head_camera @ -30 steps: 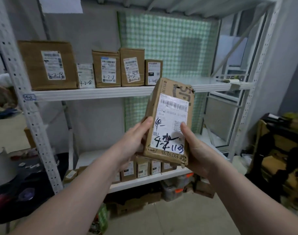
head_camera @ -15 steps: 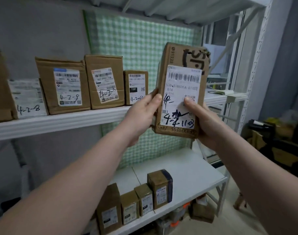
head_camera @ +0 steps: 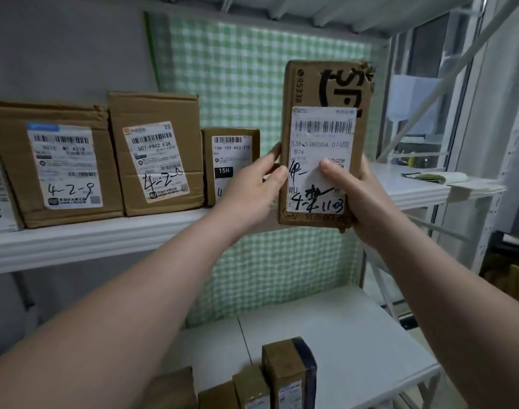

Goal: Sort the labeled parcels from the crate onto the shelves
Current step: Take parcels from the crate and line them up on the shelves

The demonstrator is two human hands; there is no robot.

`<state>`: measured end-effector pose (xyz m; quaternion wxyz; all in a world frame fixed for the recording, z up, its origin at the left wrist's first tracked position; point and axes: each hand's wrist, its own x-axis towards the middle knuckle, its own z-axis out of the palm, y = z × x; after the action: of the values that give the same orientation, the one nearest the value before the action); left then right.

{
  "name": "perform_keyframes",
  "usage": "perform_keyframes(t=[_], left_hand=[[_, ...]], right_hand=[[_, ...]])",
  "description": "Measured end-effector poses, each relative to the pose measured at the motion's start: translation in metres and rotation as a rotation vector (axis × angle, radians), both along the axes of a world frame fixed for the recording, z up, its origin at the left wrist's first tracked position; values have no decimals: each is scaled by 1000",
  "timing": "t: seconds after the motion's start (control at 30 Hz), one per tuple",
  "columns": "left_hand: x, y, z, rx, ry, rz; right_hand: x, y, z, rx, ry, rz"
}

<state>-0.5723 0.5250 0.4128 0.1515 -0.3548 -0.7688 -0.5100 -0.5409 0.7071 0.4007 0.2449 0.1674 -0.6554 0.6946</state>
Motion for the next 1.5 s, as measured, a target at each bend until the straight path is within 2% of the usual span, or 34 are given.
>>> perform_keyframes(t=[0.17,0.33,0.4,0.57,0.67,0.8,1.03,1.5], left_hand=[[-35,30,-5,-2,87,177],[-59,51,-14,-113,150,415],[-62,55,-25,-162,168,528],[-60,52,-54,-182,291,767],[-59,44,-64,-309,350,874],[-59,38,-69,-318,379,841],[-64,31,-71,-234,370,774],[-67,23,-74,-210,367,687]], right_hand=[[-58,31,1,62,-4,111],[-104,52,-3,164,-29,168],[-115,55,-13,245,1,86],[-115,46,-40,368,248,-356],[-116,40,-46,419,261,-391],[-124,39,-45,494,72,-314],[-138,41,-32,575,-69,-249],[-164,35,-21,543,-194,-149]])
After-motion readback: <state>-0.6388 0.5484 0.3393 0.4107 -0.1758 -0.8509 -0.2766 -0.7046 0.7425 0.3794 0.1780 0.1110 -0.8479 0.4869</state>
